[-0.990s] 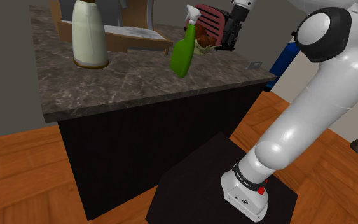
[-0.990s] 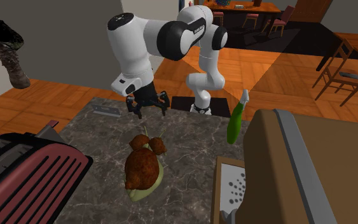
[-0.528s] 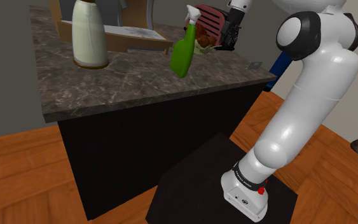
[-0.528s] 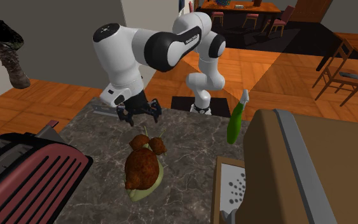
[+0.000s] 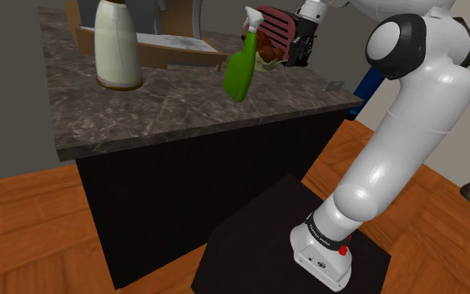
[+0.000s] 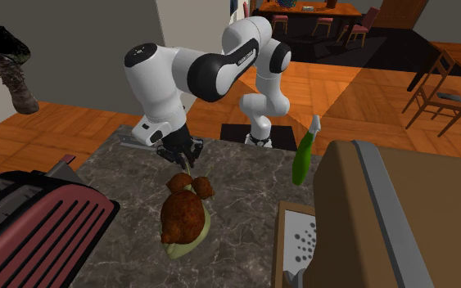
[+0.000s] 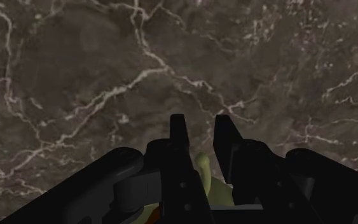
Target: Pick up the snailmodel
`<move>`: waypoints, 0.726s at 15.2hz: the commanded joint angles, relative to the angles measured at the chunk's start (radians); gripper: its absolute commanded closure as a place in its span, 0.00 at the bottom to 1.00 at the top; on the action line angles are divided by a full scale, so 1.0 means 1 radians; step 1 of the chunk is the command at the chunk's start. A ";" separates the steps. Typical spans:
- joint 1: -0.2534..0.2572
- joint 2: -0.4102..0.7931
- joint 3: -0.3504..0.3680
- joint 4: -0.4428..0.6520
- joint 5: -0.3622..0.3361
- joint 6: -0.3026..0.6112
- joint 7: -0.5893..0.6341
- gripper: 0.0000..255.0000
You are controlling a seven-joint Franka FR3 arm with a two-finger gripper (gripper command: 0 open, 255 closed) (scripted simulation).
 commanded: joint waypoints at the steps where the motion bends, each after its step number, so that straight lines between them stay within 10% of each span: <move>1: 0.000 0.000 0.000 -0.001 0.000 0.001 0.000 1.00; 11: -0.008 0.020 -0.002 0.078 0.010 -0.060 0.000 1.00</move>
